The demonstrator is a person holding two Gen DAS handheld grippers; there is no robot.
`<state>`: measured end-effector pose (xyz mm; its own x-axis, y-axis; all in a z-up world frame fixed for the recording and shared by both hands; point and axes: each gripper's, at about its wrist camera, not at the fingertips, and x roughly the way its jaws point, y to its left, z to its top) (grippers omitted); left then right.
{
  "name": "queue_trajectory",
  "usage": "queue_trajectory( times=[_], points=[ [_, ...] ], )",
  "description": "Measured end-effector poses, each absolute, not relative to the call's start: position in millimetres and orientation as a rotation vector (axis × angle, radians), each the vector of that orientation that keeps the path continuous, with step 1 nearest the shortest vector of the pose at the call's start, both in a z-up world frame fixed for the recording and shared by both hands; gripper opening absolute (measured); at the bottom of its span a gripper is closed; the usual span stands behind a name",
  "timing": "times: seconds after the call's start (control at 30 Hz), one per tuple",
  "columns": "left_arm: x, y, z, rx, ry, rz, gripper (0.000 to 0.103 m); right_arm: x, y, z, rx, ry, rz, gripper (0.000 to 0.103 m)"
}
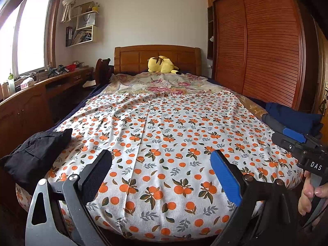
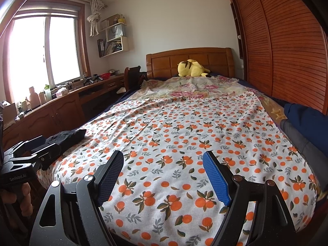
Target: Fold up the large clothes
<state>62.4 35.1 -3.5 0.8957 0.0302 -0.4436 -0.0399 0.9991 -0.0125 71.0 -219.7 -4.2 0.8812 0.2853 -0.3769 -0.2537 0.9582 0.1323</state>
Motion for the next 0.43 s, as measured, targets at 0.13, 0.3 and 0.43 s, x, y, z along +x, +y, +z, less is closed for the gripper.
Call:
queue_trajectory(
  times=[0.13,0.3,0.43],
  points=[
    [62.1,34.9,-4.1,-0.021,0.46,0.037,0.097,71.2,-219.5,-4.1,0.08,0.404,0.28,0.081],
    [62.2,34.6,-3.9,-0.021,0.46,0.037,0.097,71.4,-219.4,-3.9,0.081,0.403,0.281,0.081],
    [62.0,34.5,-4.3,-0.022,0.459,0.036,0.097,71.3,-219.7,-4.1,0.081,0.402,0.28,0.081]
  ],
)
